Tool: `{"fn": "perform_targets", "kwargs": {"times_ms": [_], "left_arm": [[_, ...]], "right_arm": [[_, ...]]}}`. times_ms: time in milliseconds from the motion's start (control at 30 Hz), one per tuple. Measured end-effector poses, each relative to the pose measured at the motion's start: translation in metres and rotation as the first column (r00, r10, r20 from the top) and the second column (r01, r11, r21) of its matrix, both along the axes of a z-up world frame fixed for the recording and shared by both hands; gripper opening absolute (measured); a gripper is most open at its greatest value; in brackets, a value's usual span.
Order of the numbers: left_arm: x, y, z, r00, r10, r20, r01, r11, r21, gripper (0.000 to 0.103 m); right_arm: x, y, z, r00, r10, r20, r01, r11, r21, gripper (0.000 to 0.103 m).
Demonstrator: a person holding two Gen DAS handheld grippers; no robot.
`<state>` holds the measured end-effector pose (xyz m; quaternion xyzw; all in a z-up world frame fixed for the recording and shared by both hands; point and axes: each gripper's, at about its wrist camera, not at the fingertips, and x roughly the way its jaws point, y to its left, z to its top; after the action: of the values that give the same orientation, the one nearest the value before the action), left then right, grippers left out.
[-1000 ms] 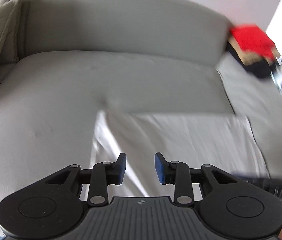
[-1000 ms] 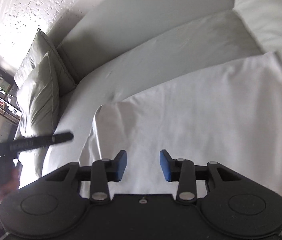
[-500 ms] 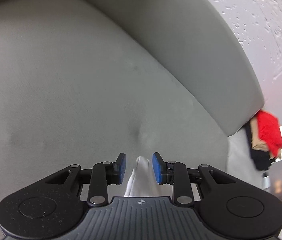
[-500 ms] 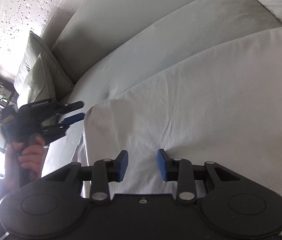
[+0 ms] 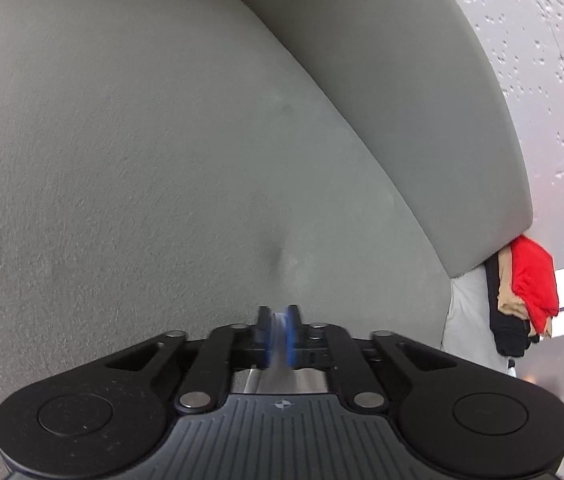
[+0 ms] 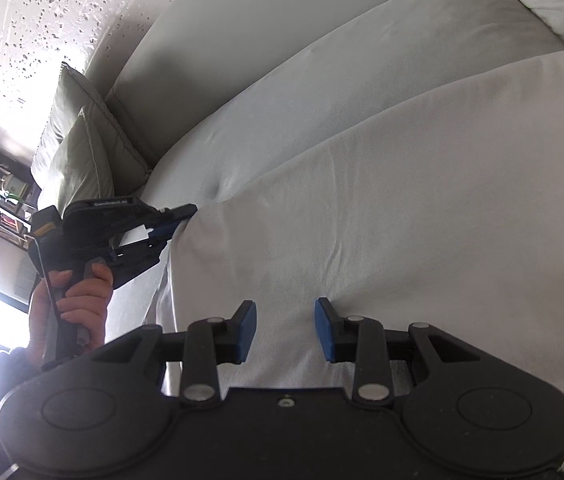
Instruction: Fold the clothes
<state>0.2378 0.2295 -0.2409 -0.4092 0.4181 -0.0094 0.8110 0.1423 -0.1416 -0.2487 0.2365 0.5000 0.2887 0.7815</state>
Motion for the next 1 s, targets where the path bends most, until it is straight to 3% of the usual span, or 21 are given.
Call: {"fn": "perform_targets", "kwargs": {"times_ms": [167,233,333,433,567,733,833,1000], "left_arm": [[-0.009,-0.012,0.026,0.995,0.034,0.095,-0.048,0.988,0.148,0.001],[-0.010,-0.017,0.034,0.995,0.031,0.098,-0.052,0.973,0.224,0.001],[-0.006,-0.024,0.034,0.998,0.031,0.057,-0.046,0.960,0.275,0.002],[-0.008,-0.026,0.036,0.999,0.038,0.034,-0.046,0.963,0.264,0.004],[-0.018,-0.025,0.040,1.000,0.011,-0.003,-0.010,0.979,0.203,0.028],[-0.070,0.002,0.051,0.994,-0.058,-0.089,0.075,0.978,0.193,0.028],[-0.091,-0.010,0.069,0.981,-0.109,-0.160,0.145,0.961,0.236,0.030],[-0.124,-0.033,0.074,0.950,-0.155,-0.272,0.230,0.935,0.270,0.032]], "right_arm": [[0.001,-0.002,0.000,1.000,0.006,0.006,-0.006,1.000,-0.004,0.032],[0.001,-0.002,0.000,1.000,0.007,0.011,-0.007,1.000,-0.008,0.032],[0.001,0.000,0.001,1.000,0.007,0.017,-0.007,1.000,-0.019,0.032],[0.001,0.002,0.003,1.000,0.014,0.024,-0.013,0.999,-0.031,0.032],[0.002,0.003,0.003,0.999,0.017,0.027,-0.016,0.999,-0.031,0.032],[-0.006,-0.004,0.012,0.999,0.010,0.030,-0.010,1.000,-0.007,0.032],[-0.019,-0.013,0.024,0.999,0.030,0.038,-0.030,1.000,-0.003,0.033],[-0.040,-0.034,0.037,0.999,0.033,0.041,-0.032,0.999,-0.020,0.040]]}}
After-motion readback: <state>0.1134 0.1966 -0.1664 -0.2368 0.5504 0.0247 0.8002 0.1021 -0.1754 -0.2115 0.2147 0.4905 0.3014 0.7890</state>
